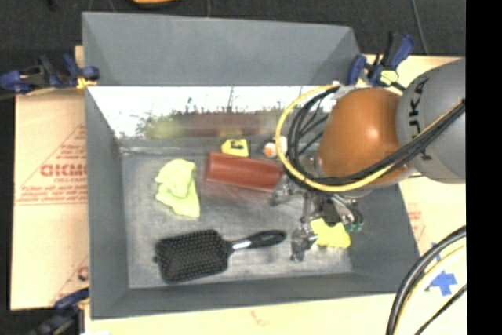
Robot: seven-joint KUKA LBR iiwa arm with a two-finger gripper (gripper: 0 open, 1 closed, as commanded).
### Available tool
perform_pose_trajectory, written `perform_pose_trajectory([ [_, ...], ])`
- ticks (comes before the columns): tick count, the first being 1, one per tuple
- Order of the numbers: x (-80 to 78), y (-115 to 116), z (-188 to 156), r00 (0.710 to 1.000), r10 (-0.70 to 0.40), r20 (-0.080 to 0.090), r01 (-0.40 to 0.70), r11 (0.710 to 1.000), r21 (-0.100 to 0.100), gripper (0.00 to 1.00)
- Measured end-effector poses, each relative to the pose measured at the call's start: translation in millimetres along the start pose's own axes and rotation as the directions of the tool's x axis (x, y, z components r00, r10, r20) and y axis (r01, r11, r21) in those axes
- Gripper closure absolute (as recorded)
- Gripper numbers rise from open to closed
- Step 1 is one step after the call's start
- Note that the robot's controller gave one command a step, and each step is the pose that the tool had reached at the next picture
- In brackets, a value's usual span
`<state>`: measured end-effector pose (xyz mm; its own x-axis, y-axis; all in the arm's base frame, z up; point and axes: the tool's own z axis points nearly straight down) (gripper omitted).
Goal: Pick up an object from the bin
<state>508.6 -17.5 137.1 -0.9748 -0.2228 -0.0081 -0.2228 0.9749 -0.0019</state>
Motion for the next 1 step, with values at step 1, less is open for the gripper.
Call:
perform_pose_trajectory([
  [1, 18.9, 28.9, 64.4, 0.993, -0.117, -0.001, 0.117, 0.993, 0.000, 1.00],
])
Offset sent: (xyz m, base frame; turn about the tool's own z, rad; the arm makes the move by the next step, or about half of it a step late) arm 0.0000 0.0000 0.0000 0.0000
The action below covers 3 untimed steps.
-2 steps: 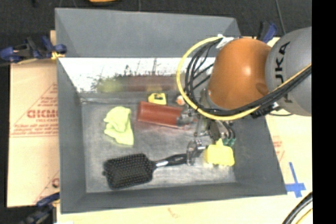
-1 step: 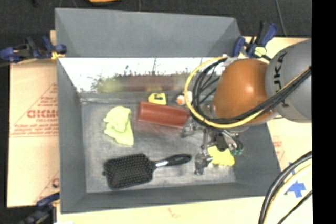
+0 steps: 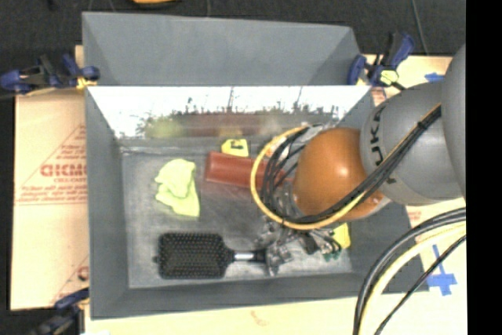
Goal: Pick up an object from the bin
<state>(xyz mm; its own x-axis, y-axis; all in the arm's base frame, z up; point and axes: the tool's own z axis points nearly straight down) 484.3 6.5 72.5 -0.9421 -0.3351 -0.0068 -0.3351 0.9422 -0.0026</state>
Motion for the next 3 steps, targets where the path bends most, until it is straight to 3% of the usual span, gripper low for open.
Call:
perform_pose_trajectory([
  [1, 0.0, 0.0, 0.0, 1.000, 0.000, 0.000, 0.000, 1.000, 0.000, 1.00],
  [2, -4.6, 17.0, -51.3, 1.000, 0.004, -0.011, -0.004, 1.000, -0.003, 1.00],
  [3, 1.1, 3.5, -119.3, 0.998, -0.058, -0.007, 0.058, 0.998, -0.004, 1.00],
])
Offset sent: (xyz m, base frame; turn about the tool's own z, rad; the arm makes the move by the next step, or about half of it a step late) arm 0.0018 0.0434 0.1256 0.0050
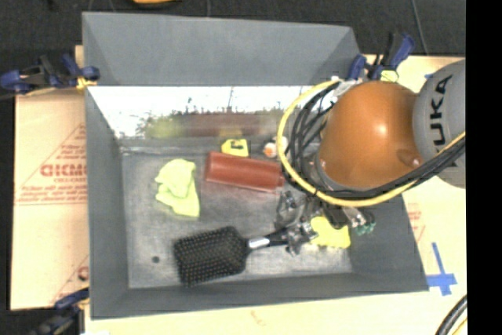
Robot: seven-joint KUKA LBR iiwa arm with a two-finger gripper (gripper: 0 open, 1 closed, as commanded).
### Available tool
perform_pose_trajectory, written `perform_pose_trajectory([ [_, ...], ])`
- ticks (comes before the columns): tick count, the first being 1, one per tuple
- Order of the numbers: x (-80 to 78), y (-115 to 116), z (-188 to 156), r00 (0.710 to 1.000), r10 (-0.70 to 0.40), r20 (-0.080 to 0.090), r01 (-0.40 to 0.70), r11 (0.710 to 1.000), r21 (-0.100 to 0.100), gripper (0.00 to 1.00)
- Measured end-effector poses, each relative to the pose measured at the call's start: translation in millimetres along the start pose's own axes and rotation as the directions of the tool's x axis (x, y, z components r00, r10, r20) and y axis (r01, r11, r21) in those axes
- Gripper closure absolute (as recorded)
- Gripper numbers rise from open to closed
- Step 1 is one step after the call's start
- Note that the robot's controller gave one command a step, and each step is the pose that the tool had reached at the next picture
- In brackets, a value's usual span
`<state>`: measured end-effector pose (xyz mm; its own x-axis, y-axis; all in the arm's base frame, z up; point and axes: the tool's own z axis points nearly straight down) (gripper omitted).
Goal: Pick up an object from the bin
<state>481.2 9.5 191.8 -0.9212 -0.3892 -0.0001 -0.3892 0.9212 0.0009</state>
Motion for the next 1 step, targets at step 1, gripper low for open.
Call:
perform_pose_trajectory([
  [1, -1.7, -1.7, -12.0, 1.000, -0.020, 0.017, 0.019, 1.000, 0.008, 1.00],
])
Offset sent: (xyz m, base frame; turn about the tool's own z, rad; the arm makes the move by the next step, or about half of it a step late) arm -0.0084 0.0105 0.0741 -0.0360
